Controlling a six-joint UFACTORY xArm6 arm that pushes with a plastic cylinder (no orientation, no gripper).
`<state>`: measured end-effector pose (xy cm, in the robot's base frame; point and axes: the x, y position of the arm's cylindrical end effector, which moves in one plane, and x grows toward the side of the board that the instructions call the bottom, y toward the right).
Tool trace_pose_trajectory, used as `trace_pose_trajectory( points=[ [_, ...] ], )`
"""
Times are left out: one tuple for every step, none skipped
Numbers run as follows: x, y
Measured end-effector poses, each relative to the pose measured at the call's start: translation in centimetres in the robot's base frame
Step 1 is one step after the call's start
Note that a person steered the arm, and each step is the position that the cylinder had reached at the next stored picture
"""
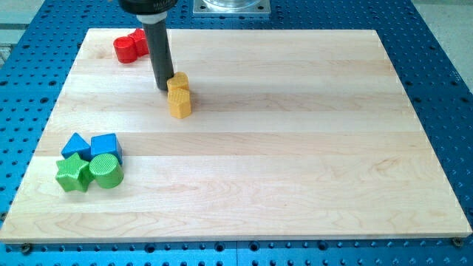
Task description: Place the green star at the bottom of the red circle
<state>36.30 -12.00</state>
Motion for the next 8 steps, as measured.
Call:
trace_pose_trajectory(
  points=[
    [0.6, -1.2],
    [-0.2, -5.2],
    [1.6, -10.2],
    [2.8, -10.4],
    [4.4, -11.8],
    [5.9, -18.5],
    [11.8, -18.4],
    [20.0, -18.4]
  ],
)
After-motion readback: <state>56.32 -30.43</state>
